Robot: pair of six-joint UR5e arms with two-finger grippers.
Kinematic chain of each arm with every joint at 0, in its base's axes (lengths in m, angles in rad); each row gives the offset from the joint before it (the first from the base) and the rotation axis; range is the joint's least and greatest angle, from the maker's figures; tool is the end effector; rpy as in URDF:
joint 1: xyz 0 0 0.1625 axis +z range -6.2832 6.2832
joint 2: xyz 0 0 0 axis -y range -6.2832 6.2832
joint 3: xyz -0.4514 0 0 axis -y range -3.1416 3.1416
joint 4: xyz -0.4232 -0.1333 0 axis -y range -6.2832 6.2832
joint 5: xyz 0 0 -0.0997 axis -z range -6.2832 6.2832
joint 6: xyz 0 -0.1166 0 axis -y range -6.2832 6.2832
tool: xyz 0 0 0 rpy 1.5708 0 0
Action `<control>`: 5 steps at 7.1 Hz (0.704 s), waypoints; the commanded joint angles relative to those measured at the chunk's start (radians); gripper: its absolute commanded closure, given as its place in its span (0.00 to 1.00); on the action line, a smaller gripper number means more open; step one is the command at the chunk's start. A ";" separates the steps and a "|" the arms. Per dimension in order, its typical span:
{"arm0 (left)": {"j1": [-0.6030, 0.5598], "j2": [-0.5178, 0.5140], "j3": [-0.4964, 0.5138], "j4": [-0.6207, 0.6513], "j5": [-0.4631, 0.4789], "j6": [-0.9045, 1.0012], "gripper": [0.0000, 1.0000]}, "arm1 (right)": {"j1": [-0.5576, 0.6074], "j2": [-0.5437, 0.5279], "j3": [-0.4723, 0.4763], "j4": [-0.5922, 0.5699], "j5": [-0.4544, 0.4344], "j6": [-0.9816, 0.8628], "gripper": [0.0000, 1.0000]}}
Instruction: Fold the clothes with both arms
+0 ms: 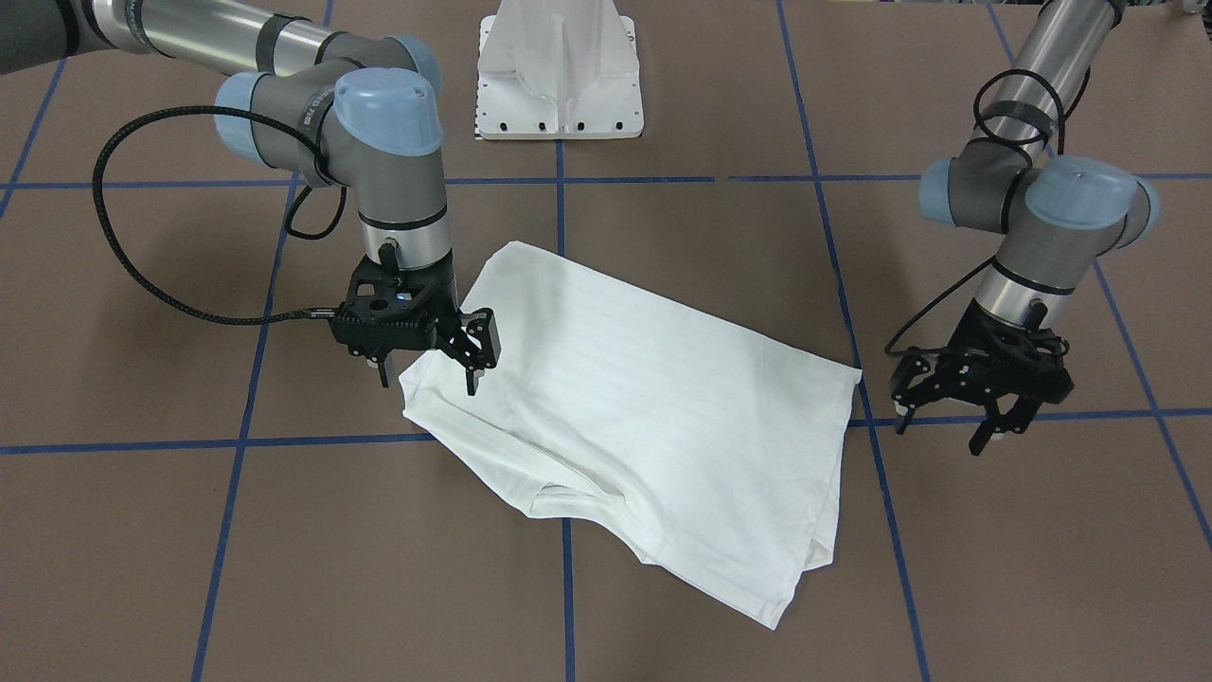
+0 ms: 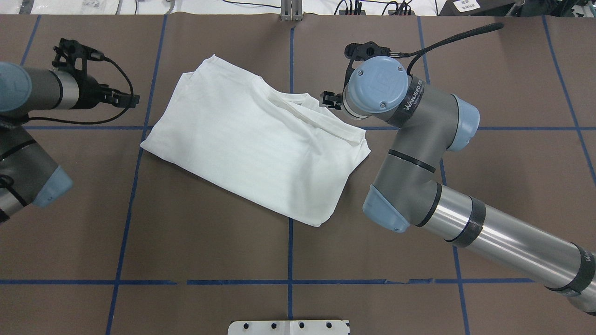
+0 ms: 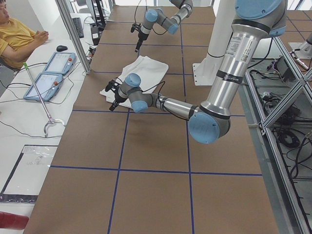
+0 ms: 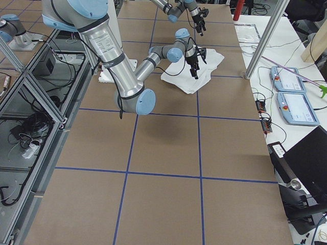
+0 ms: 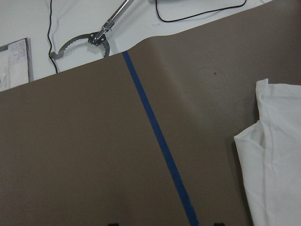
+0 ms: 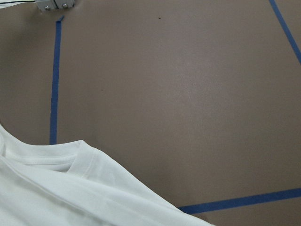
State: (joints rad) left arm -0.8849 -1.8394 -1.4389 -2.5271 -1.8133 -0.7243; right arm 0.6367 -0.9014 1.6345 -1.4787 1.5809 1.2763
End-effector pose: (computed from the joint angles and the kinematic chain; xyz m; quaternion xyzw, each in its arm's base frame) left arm 0.3526 -0.5971 0.5035 0.3259 0.4130 0.0466 0.8491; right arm -0.5228 -0.5509 0.2391 0.1759 -0.3604 0.1540 0.9030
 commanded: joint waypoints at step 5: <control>0.165 0.048 -0.006 -0.125 0.015 -0.176 0.54 | -0.002 -0.010 0.010 0.000 -0.001 0.000 0.00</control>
State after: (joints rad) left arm -0.7232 -1.7931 -1.4459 -2.6510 -1.8009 -0.8977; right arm 0.6351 -0.9103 1.6443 -1.4788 1.5800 1.2763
